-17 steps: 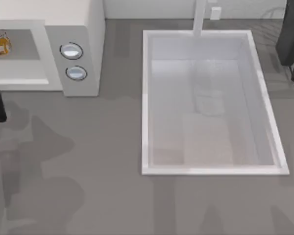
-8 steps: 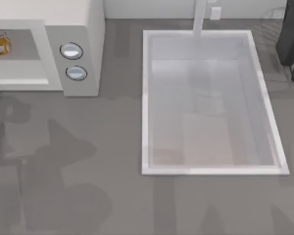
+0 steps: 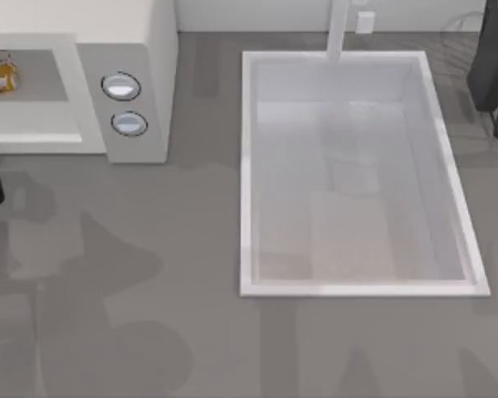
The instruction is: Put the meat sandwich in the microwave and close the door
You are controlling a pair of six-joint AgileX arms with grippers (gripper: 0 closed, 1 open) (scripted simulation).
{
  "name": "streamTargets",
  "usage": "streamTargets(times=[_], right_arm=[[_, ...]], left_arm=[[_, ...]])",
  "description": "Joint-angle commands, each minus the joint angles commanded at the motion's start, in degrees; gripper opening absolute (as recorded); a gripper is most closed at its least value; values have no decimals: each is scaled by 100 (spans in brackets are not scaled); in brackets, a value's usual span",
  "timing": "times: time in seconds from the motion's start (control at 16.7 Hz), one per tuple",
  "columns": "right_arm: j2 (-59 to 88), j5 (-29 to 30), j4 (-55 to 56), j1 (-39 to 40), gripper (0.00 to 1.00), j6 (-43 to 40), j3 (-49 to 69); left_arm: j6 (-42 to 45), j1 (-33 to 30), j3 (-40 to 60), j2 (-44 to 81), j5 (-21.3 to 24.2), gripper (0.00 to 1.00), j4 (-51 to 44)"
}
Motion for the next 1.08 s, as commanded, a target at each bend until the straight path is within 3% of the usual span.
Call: streamTargets(times=[0.42,0.84,1.08], right_arm=[[0,0,0,0,100,0,0],[0,0,0,0,100,0,0],[0,0,0,0,100,0,0]], left_arm=[[-158,-377,-917,-2257,-217,100,-1083],[-256,-736,-1389,-6227,-428,100,-1693],[-365,-1006,-2086,-7779,-574,100,-2514]])
